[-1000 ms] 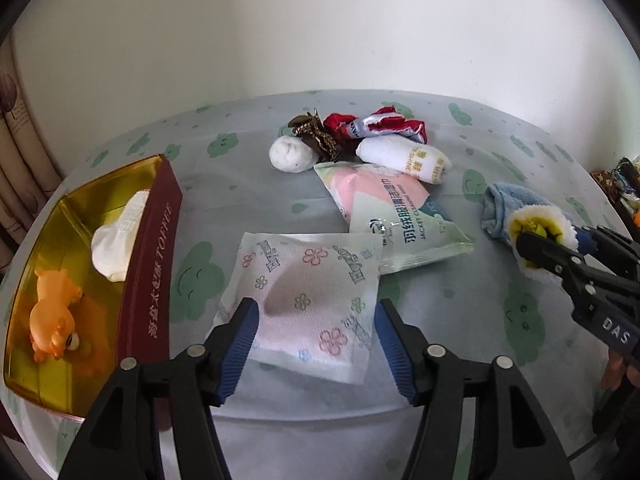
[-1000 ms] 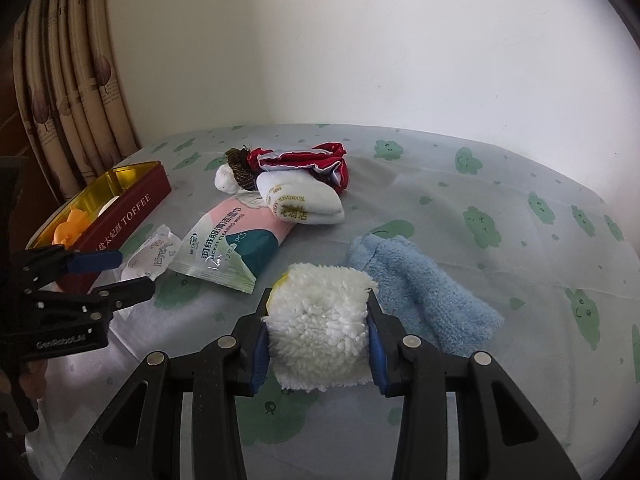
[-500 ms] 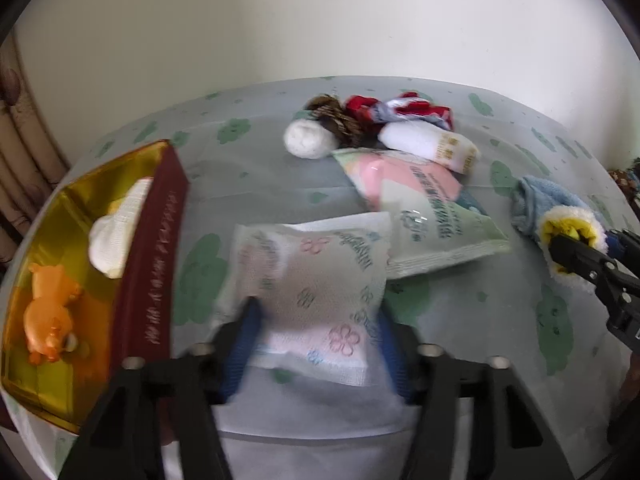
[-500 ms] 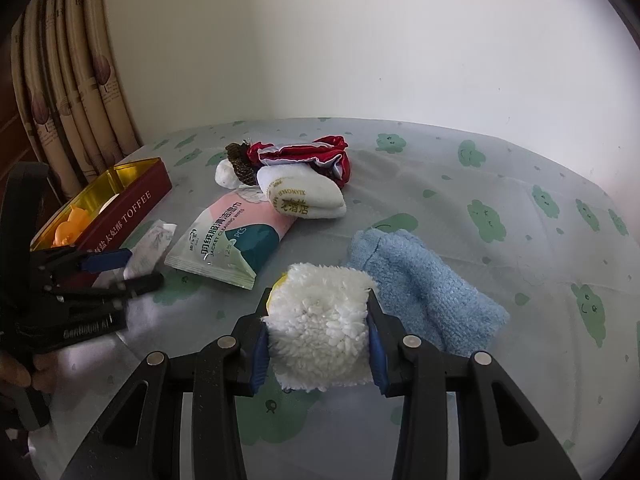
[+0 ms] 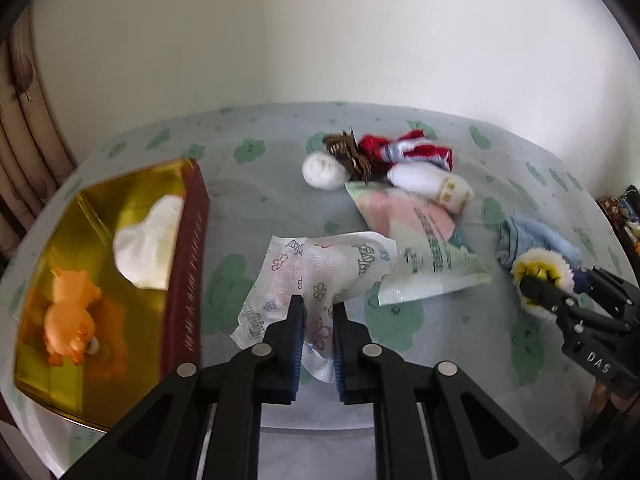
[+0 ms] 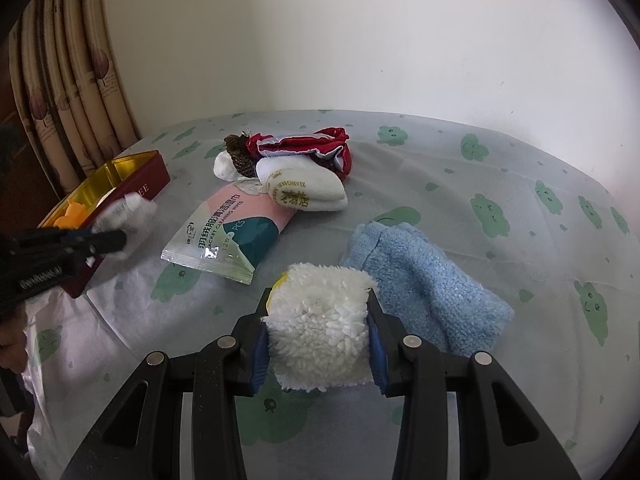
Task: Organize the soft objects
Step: 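Carry the pad packet into the tin with the left gripper, then open the left gripper and withdraw it from the tin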
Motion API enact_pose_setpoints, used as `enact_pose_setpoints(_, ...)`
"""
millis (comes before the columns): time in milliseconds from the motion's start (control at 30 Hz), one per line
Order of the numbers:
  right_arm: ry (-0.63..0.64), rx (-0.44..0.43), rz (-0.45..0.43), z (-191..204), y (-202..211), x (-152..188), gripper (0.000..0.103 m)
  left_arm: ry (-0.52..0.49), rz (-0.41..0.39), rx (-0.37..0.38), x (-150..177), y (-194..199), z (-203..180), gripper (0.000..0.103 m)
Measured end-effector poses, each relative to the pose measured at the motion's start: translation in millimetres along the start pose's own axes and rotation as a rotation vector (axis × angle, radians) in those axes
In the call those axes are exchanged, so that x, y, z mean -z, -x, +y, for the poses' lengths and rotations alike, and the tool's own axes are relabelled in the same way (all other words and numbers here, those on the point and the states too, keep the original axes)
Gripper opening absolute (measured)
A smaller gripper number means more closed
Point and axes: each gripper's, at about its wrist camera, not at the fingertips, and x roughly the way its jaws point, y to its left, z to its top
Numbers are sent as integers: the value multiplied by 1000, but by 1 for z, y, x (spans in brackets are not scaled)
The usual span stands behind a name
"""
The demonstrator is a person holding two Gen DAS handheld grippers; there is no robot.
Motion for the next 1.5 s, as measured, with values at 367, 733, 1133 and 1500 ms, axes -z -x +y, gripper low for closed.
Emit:
enact_pose_setpoints(367, 5, 6, 11, 2, -2, 1, 38, 17, -63, -37, -20, 35, 20, 13)
enact_pose_setpoints(733, 8, 13, 11, 3, -4, 1, 38, 95, -75, -160, -23, 48, 70, 13)
enact_pose_setpoints(1133, 7, 14, 14, 3, -4, 0, 38, 166, -52, -267, -17, 41, 120, 13)
enact_pose_setpoints(1500, 6, 14, 16, 3, -4, 0, 38, 204, -27, -333, -21, 28, 159, 13)
